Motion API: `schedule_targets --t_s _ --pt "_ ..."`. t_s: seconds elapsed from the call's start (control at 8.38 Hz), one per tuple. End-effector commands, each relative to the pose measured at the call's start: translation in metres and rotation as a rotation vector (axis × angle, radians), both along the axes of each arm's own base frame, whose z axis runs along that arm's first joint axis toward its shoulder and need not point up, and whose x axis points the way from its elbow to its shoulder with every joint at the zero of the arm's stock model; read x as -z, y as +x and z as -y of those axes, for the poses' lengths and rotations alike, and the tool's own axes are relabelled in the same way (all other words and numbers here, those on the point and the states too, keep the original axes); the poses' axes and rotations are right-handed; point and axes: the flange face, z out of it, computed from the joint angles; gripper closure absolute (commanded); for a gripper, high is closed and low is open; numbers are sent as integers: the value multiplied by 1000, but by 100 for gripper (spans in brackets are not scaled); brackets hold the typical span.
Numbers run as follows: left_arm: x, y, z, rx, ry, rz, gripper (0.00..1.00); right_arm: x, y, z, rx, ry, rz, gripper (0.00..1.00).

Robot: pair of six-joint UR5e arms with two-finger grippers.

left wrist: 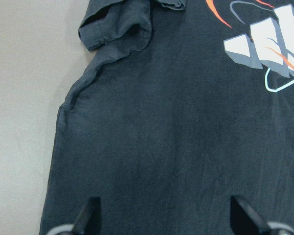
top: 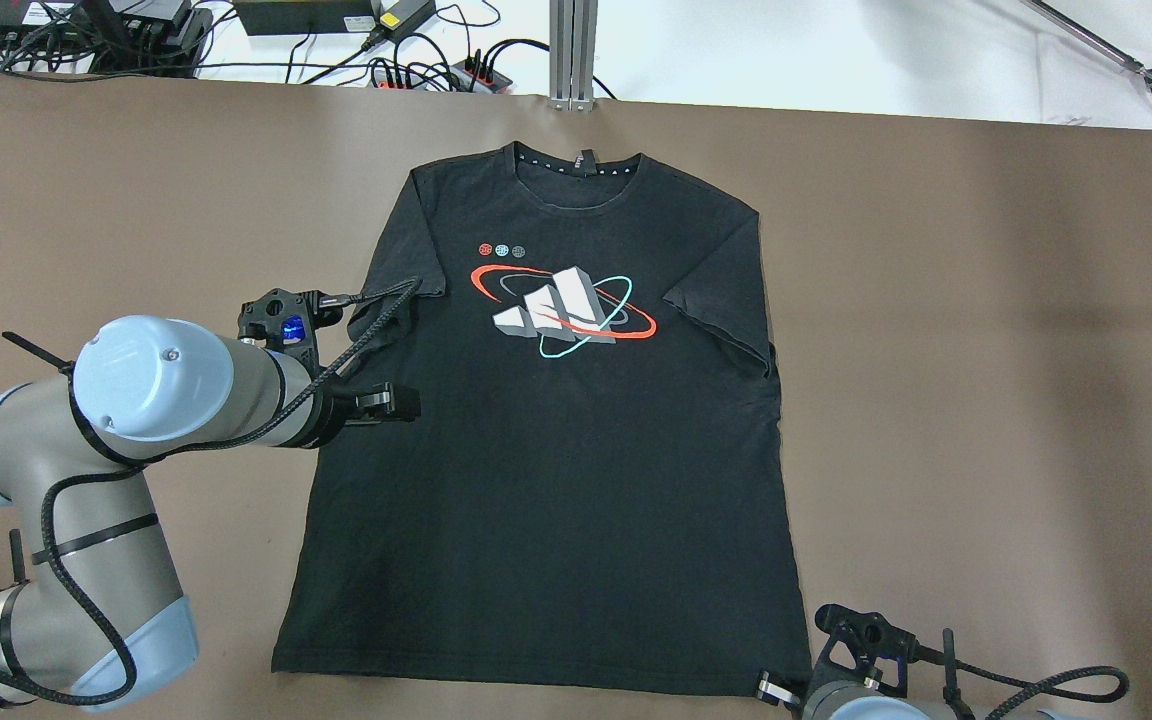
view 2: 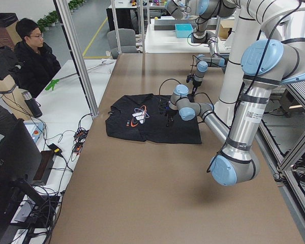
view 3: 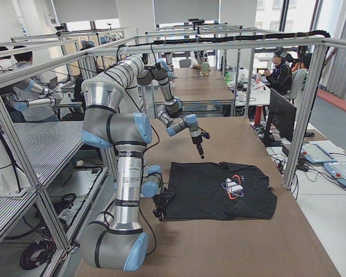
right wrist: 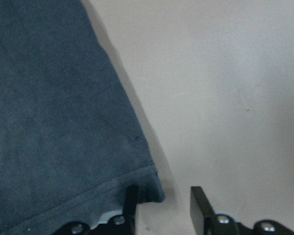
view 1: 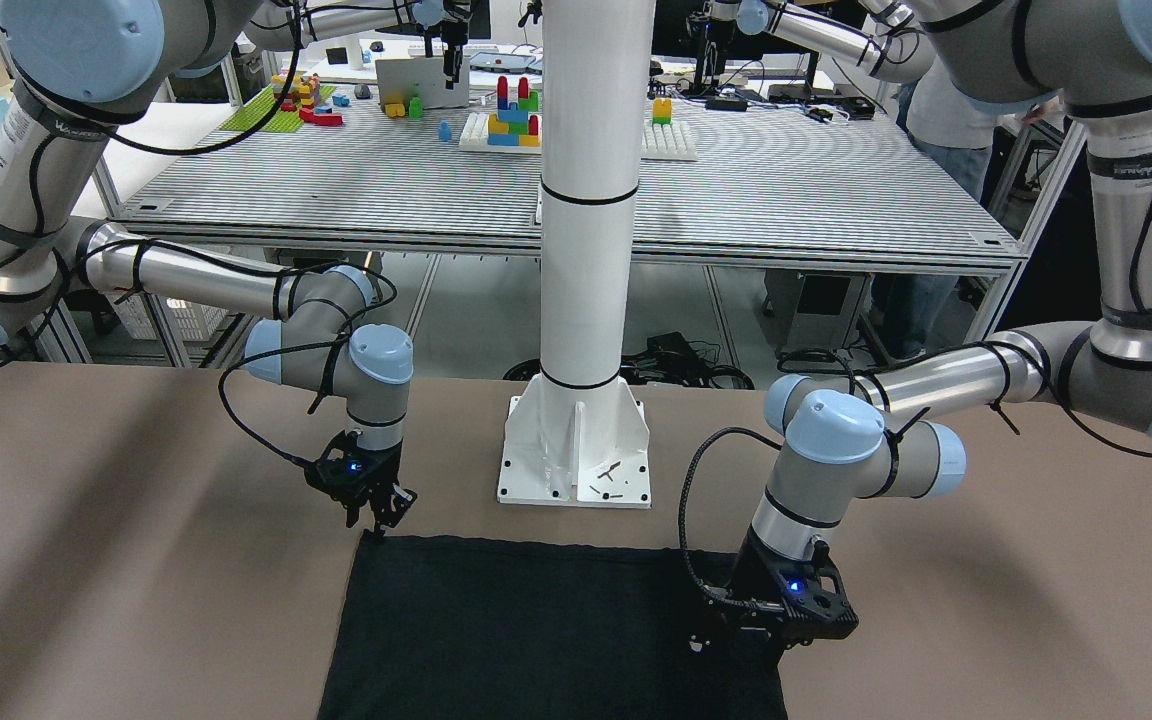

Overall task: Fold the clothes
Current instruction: 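Move both grippers to the shirt's bottom hem corners nearest the robot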

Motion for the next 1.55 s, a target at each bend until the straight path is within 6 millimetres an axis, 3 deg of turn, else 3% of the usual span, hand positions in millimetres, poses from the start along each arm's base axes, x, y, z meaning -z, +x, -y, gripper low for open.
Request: schedule_targets --t_s 0.0,0.36,0.6,0.72,0.84,1.07,1.19,1.43 --pt "-1 0 0 0 -1 2 7 1 1 2 4 4 2 100" --pt "5 1 -1 39 -56 -32 7 24 17 11 -2 10 49 100" --pt "3 -2 -5 65 -103 -47 7 27 20 12 -5 11 57 100" --pt "-16 -11 -40 66 -157 -51 7 33 28 11 -4 12 71 100" --pt "-27 -13 -96 87 -161 -44 7 36 30 9 0 9 78 100" --pt "-70 14 -182 140 -174 27 13 35 29 7 16 -10 79 100" --pt "-88 22 -208 129 -186 57 22 36 29 6 22 -16 83 100" --pt "-101 30 -219 120 -204 82 38 37 28 5 25 -19 85 100"
